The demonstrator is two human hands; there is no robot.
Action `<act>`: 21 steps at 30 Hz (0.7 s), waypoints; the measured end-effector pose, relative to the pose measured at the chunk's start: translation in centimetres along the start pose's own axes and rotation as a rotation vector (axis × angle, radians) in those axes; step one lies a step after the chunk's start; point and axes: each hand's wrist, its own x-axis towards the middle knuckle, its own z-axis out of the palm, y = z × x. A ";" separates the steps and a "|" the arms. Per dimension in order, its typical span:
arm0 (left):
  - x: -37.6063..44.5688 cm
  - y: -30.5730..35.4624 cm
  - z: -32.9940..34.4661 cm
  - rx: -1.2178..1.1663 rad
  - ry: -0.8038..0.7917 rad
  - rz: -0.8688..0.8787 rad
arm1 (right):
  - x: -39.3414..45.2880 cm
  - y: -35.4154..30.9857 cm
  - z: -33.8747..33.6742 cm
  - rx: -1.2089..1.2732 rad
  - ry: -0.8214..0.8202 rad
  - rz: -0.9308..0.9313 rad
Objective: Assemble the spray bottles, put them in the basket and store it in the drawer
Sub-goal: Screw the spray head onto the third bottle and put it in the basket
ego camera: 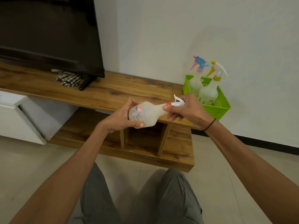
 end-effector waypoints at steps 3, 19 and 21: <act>2.1 1.5 0.2 0.039 0.017 0.034 | 0.9 -1.2 -1.8 -0.045 0.021 -0.038; 13.2 7.3 6.6 0.237 0.195 0.270 | 4.8 -8.6 -12.4 -0.551 0.349 -0.289; 14.8 7.8 7.9 0.218 0.203 0.282 | 5.3 -9.0 -14.1 -0.606 0.382 -0.280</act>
